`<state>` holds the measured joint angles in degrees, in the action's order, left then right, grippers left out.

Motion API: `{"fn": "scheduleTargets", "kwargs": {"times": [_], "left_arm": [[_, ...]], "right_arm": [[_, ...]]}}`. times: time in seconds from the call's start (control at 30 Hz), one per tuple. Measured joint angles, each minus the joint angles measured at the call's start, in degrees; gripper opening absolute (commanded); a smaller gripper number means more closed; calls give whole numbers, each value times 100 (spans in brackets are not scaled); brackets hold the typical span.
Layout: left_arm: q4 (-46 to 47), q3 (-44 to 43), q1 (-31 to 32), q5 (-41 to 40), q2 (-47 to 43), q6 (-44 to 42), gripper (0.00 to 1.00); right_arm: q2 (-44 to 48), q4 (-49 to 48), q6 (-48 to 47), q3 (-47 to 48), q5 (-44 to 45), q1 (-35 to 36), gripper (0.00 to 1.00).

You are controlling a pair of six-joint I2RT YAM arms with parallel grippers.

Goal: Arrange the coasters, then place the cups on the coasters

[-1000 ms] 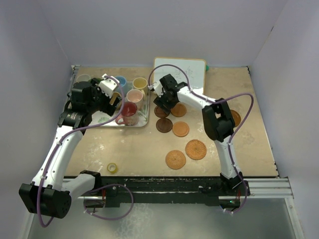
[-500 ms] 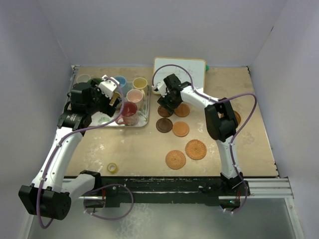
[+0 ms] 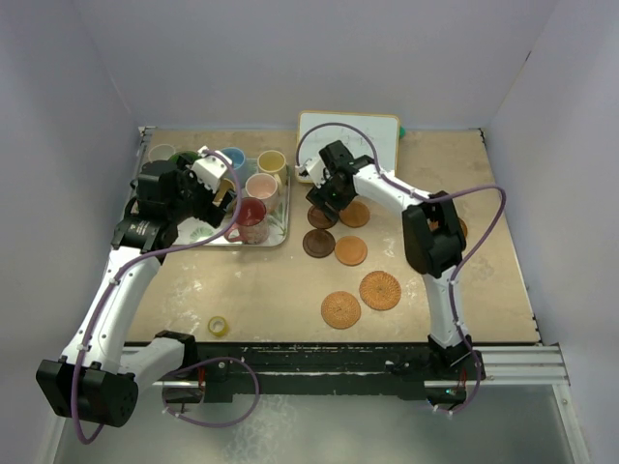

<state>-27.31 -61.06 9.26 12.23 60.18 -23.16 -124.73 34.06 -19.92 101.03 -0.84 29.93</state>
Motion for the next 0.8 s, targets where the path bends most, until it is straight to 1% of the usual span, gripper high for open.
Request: {"fn": "scheduleTargets", "kwargs": {"times": [0.2,0.37,0.63,0.8], "left_arm": [[0,2,-2,0,0,2,88],[15,15,-15,-13,-13,4,88],[85,120,-15,-33,-151,7,88],[98,133,-15,-33,-181,7,88]], "right_arm": [[492,20,-9,-105,-221,37,73],[841,-35,-9,-540,-317,225,73],[850,-52,-15,-1185,-262,809,73],[846,-131,-26,-1355,-120,951,72]]}}
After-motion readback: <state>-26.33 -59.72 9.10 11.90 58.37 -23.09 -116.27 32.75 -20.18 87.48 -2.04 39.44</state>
